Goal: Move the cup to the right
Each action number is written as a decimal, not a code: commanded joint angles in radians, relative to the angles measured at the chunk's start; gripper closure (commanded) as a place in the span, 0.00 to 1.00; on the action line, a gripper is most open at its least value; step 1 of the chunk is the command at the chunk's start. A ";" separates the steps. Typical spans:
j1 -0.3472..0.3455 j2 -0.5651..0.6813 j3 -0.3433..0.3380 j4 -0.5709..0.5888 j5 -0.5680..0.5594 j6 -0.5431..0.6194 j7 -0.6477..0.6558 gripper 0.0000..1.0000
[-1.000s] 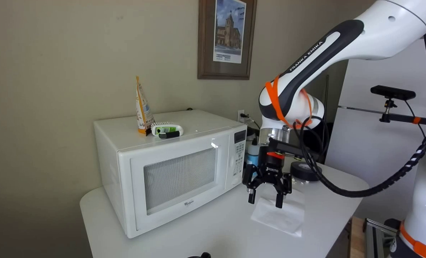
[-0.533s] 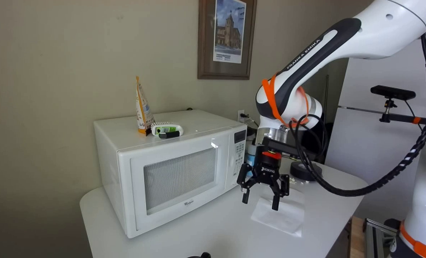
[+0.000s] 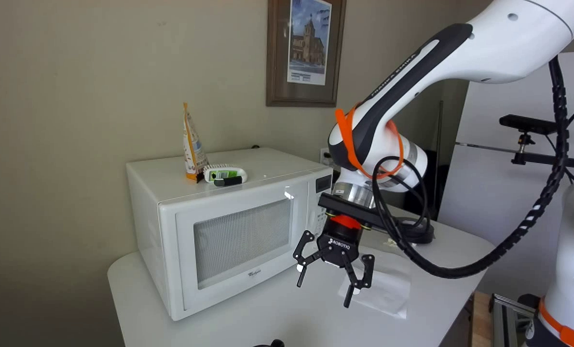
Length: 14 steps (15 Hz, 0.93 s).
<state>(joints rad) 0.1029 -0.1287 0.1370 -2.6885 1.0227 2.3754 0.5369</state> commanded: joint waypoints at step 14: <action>0.090 0.353 0.042 0.201 0.199 0.189 -0.013 0.00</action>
<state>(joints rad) 0.1730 0.1497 0.1798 -2.5444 1.1970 2.5343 0.5313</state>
